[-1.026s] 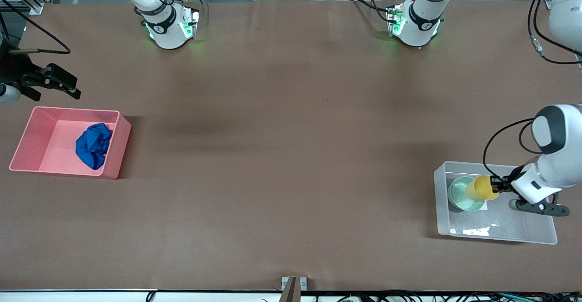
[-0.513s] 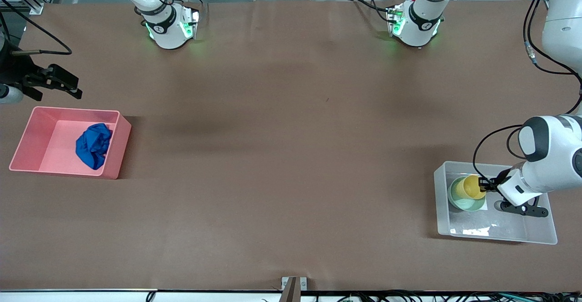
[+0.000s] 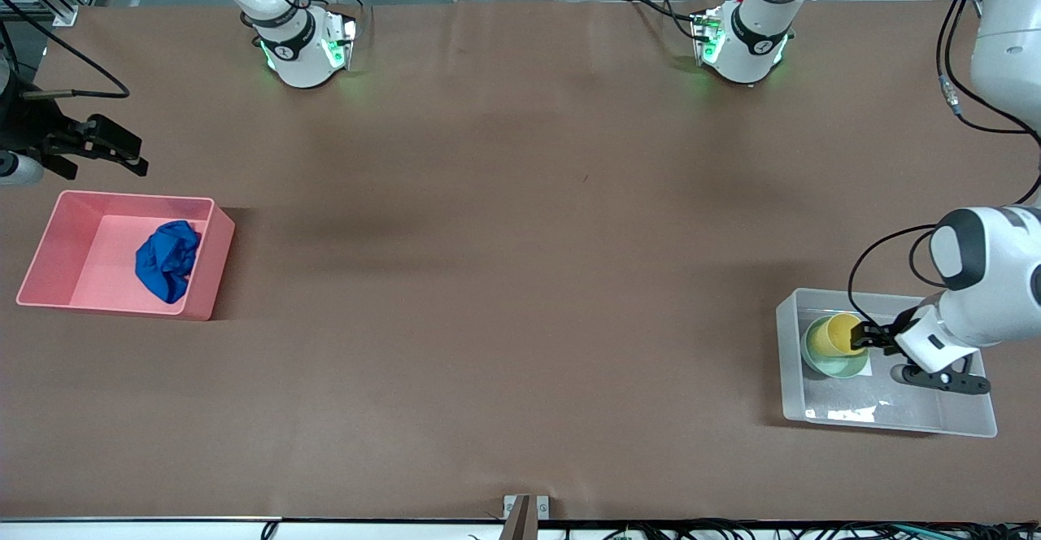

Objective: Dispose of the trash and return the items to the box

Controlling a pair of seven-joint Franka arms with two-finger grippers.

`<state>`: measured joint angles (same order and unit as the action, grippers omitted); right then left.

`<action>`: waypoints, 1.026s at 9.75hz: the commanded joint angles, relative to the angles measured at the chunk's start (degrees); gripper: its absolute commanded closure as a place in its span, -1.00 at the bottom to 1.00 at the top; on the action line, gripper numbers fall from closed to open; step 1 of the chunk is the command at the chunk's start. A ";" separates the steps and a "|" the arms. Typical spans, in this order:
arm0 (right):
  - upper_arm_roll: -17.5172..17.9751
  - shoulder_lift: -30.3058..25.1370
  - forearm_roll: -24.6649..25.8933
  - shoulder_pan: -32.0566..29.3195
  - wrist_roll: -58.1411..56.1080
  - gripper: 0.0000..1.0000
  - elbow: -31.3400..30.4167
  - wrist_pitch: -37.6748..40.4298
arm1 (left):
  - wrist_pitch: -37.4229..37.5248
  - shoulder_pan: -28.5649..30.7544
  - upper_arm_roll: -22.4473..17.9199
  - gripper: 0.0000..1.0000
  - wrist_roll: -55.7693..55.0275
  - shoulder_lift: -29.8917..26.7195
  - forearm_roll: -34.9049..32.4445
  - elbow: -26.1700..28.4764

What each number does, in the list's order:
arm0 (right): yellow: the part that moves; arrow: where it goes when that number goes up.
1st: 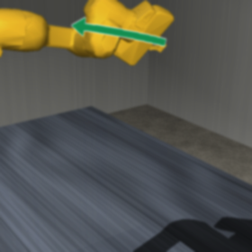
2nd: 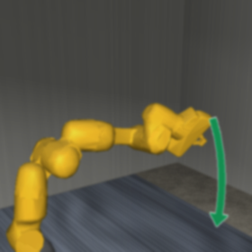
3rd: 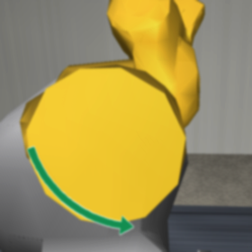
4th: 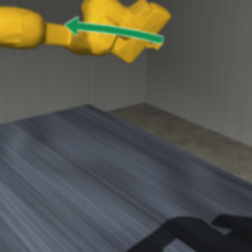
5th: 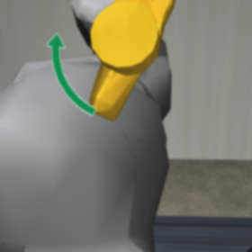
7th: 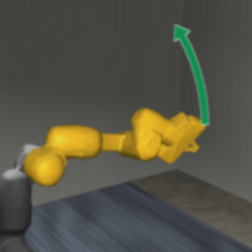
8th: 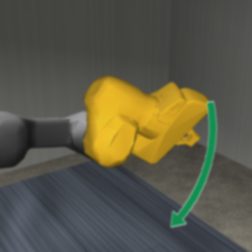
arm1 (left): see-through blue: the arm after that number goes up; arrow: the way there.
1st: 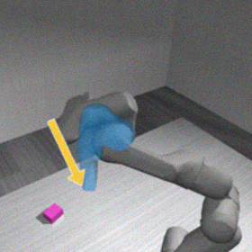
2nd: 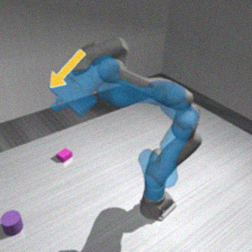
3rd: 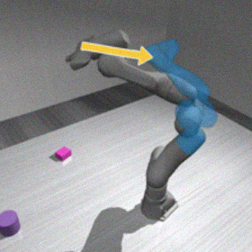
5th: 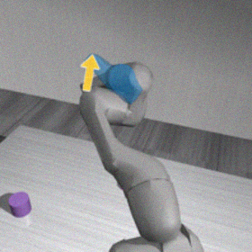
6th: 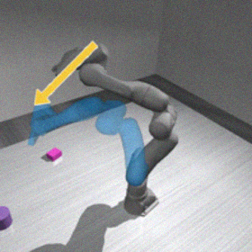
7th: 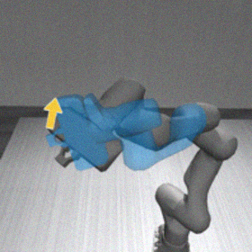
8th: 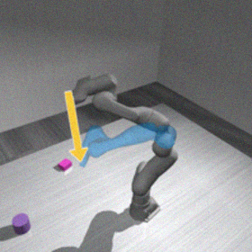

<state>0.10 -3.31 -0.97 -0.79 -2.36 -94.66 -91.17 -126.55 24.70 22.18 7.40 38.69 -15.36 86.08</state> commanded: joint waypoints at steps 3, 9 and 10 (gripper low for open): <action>-0.19 0.06 0.09 0.26 1.22 -1.00 0.44 1.26 | 7.61 0.17 5.84 -1.00 -11.61 -10.54 0.06 1.46; -0.28 0.06 -0.08 0.17 1.22 -1.00 0.35 1.44 | 25.61 0.26 12.09 -1.00 -17.33 -24.96 5.76 -2.49; -0.28 0.06 -0.08 0.17 1.22 -1.00 0.35 1.44 | 27.65 0.09 12.27 -1.00 -16.55 -27.15 6.13 -2.41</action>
<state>-0.04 -3.18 -0.97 -0.79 -2.23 -94.66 -90.43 -101.53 24.40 34.01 -9.46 13.46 -10.53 82.34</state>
